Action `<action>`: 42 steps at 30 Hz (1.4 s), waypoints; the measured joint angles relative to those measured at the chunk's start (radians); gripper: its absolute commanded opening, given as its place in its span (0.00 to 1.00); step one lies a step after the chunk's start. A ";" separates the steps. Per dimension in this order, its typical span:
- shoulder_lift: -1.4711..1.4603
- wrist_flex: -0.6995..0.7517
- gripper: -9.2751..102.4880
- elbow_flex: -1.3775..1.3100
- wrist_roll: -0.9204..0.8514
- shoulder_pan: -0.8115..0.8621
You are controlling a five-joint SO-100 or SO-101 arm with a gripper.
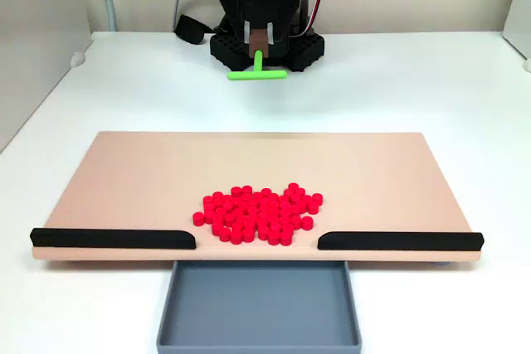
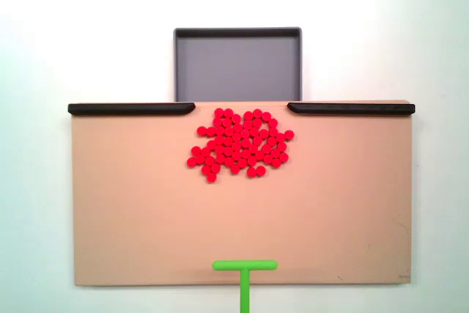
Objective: Push granules from bottom to the grey container
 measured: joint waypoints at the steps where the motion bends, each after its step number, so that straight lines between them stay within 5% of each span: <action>1: 0.000 0.000 0.08 0.000 0.000 0.000; 42: 0.029 0.005 0.08 0.000 0.002 0.011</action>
